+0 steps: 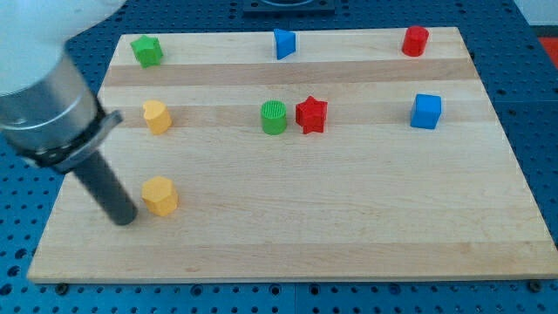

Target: Move the yellow hexagon to the left of the green circle

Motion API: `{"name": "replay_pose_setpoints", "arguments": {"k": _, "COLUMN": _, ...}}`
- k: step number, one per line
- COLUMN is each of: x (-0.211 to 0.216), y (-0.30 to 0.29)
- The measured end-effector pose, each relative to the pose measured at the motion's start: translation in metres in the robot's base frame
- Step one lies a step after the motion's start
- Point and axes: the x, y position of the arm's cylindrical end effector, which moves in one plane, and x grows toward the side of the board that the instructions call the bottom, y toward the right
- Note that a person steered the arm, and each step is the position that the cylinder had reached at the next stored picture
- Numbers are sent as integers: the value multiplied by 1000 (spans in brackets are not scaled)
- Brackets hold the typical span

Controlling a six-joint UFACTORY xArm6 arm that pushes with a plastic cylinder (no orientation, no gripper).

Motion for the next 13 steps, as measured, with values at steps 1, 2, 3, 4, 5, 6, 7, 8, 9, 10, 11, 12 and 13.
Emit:
{"name": "replay_pose_setpoints", "arguments": {"k": 1, "x": -47, "y": 34}}
{"name": "replay_pose_setpoints", "arguments": {"k": 2, "x": -65, "y": 44}}
{"name": "replay_pose_setpoints", "arguments": {"k": 3, "x": -38, "y": 22}}
{"name": "replay_pose_setpoints", "arguments": {"k": 4, "x": -18, "y": 34}}
{"name": "replay_pose_setpoints", "arguments": {"k": 5, "x": -15, "y": 76}}
{"name": "replay_pose_setpoints", "arguments": {"k": 6, "x": -44, "y": 96}}
{"name": "replay_pose_setpoints", "arguments": {"k": 7, "x": -79, "y": 96}}
{"name": "replay_pose_setpoints", "arguments": {"k": 8, "x": -71, "y": 95}}
{"name": "replay_pose_setpoints", "arguments": {"k": 9, "x": -71, "y": 86}}
{"name": "replay_pose_setpoints", "arguments": {"k": 10, "x": -92, "y": 79}}
{"name": "replay_pose_setpoints", "arguments": {"k": 11, "x": -109, "y": 79}}
{"name": "replay_pose_setpoints", "arguments": {"k": 12, "x": -118, "y": 79}}
{"name": "replay_pose_setpoints", "arguments": {"k": 13, "x": -122, "y": 79}}
